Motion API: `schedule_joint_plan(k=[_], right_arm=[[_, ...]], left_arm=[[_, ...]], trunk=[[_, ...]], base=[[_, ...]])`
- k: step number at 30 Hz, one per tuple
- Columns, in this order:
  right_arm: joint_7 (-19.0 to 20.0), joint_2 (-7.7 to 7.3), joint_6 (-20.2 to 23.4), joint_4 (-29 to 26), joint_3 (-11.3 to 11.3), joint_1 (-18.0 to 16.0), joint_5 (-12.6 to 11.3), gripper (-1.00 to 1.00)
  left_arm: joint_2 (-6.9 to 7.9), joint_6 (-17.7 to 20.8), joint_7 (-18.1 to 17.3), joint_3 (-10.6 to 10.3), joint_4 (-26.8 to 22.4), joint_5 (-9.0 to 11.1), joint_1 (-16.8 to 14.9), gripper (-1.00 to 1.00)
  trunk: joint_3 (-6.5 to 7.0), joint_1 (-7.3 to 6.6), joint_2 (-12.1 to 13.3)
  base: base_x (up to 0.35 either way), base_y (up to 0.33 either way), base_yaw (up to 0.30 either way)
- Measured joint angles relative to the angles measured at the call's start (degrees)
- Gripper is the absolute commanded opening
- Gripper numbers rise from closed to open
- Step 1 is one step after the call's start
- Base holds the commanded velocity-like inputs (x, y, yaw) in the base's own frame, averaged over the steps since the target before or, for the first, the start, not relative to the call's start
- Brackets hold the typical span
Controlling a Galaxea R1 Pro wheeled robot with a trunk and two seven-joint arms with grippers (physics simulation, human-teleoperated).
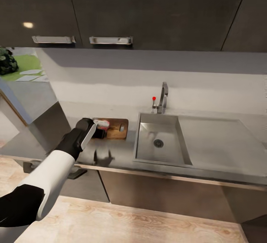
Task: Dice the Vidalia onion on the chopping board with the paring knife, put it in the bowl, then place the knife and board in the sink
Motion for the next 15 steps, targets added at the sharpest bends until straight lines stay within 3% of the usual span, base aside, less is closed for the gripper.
schedule_joint_plan(k=[15], right_arm=[[0.0,0.02,0.0,0.0,0.0,0.0,0.0,1.00]], left_arm=[[-0.27,-0.2,0.0,-0.1,3.6,0.0,0.0,1.00]], trunk=[[0.00,0.00,0.0]], base=[[-0.335,0.000,0.000]])
